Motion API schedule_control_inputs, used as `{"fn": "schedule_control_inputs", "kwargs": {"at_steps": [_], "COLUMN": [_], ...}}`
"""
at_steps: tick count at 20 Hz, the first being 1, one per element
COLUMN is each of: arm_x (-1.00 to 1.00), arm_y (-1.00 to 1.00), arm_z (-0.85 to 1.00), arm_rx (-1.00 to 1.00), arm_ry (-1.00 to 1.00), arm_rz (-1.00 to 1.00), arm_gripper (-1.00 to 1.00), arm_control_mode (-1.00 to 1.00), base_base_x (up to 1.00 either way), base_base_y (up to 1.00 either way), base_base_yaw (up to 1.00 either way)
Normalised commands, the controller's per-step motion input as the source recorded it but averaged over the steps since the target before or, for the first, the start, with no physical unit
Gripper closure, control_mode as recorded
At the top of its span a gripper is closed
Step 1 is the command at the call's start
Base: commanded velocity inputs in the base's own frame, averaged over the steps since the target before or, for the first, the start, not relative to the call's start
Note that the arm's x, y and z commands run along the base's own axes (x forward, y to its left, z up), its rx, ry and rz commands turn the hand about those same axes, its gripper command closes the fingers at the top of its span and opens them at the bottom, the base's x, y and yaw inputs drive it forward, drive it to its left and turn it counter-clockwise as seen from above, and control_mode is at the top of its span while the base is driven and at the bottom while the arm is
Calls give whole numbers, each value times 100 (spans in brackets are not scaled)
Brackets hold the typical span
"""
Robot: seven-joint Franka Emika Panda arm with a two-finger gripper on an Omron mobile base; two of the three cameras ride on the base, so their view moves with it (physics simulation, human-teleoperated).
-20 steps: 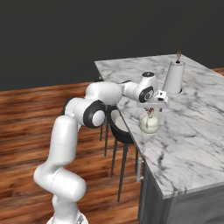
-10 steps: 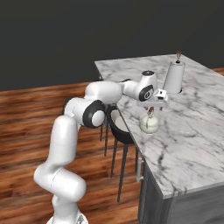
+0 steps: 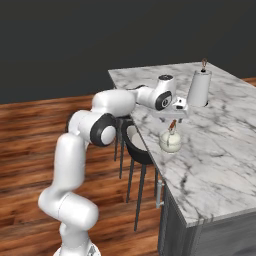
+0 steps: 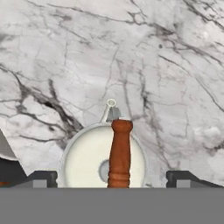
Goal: The kettle is done boiling. Turn off the stove, then wait for 300 timesteps before moving the kettle to the dining table.
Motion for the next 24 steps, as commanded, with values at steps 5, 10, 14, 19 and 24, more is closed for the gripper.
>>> {"fn": "schedule_control_inputs", "kwargs": {"at_steps": [5,10,14,19,24], "arm_x": [-43,-47,-51,-52,-53], "arm_y": [29,22,21,24,26], "arm_z": [24,25,18,19,23], "arm_rx": [-1,-4,-5,-4,-3], "arm_ry": [0,-2,-3,-4,-5], "arm_rz": [-2,-3,-3,-3,-3], "arm_gripper": [-100,-100,-100,-100,-100], "arm_control_mode": [-100,-100,-100,-100,-100], "base_base_x": [0,0,0,0,0], "base_base_y": [0,0,0,0,0], "base_base_yaw": [0,0,0,0,0]}}
